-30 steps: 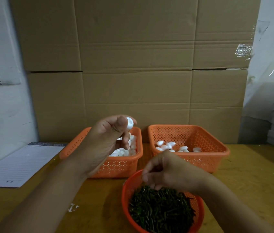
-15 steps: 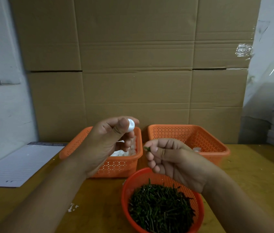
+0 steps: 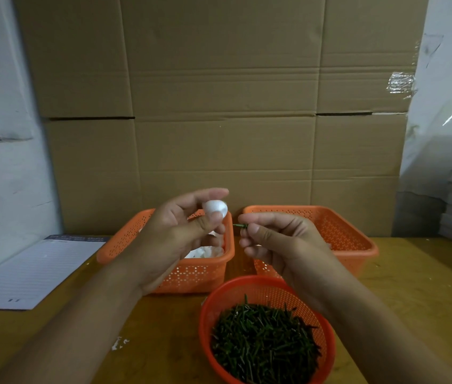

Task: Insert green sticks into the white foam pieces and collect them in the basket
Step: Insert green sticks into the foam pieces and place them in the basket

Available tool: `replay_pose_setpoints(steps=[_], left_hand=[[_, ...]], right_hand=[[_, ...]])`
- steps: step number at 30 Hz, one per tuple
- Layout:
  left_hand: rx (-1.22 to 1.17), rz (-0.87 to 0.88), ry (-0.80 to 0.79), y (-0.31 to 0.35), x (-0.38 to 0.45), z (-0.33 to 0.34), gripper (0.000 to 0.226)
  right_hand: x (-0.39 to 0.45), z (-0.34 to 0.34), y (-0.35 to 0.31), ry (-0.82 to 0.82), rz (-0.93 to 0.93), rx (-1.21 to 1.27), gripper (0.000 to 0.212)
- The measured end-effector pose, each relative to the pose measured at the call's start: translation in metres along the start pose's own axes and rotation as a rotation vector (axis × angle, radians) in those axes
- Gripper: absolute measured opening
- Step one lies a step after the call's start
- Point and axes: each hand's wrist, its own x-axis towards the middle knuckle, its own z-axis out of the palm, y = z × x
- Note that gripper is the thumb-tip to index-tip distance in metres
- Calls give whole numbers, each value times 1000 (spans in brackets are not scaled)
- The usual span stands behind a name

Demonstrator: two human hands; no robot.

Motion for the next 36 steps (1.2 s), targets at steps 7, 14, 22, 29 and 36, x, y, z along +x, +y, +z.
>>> replay_pose_setpoints(steps=[7, 14, 22, 29, 36], left_hand=[[10, 13, 4, 0, 0, -1, 34], [3, 33, 26, 1, 1, 2, 34], [-1, 45, 43, 3, 0, 3, 33], [27, 36, 33, 4, -1, 5, 34], [113, 37, 15, 6, -3, 10, 33]], right_hand=[[0, 5, 1, 149, -178, -160, 7], [-1, 6, 0, 248, -266, -377, 8], [-2, 4, 0, 213, -255, -393, 12], [-2, 5, 2, 178, -283, -415, 11], [-1, 6, 2, 157, -290, -402, 9]])
